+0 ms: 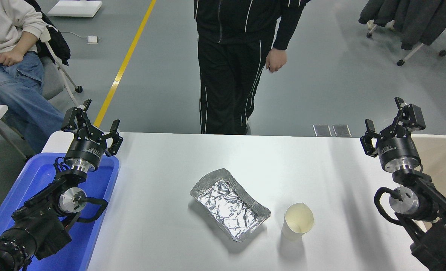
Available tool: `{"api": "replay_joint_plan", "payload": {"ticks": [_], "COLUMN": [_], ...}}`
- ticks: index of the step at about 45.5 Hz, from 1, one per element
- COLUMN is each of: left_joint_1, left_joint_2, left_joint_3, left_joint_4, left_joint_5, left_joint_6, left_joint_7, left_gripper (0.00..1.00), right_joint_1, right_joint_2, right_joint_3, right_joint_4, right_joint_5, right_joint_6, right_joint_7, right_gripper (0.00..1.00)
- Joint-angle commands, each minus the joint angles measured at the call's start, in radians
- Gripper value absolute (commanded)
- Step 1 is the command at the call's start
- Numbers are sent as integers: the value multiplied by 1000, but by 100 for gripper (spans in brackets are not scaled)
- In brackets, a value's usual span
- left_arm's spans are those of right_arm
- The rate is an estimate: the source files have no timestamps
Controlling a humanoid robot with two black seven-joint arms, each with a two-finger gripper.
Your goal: Dispose of the paper cup in the dustbin
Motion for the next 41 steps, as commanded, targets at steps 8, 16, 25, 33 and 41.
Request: {"api": "replay_joint_plan", "payload": {"ticks": [8,16,25,33,41], "left_joint_1": [0,0,0,0,0], "left_joint_2": [0,0,0,0,0], "left_joint_3": [-1,1,-1,-1,1], "left_joint_4": [0,0,0,1,0], "left_joint_5": [0,0,0,0,0], "left_joint_6": [0,0,0,0,0], "left_joint_7": [-1,-1,-1,-1,-1], "left_gripper": [100,100,100,100,100], "right_joint_1": [-2,-6,-16,-24,-32], "right_joint_2": [-24,-38,-70,-79,-79], "right_joint_3": [0,9,6,0,-6], "right_joint_4": [0,-1,2,0,2], "right_joint_5": [0,0,0,0,0], "right_joint_6": [1,1,3,0,0], "right_joint_7": [2,2,2,2,2], "right_gripper": [99,99,99,99,99]}}
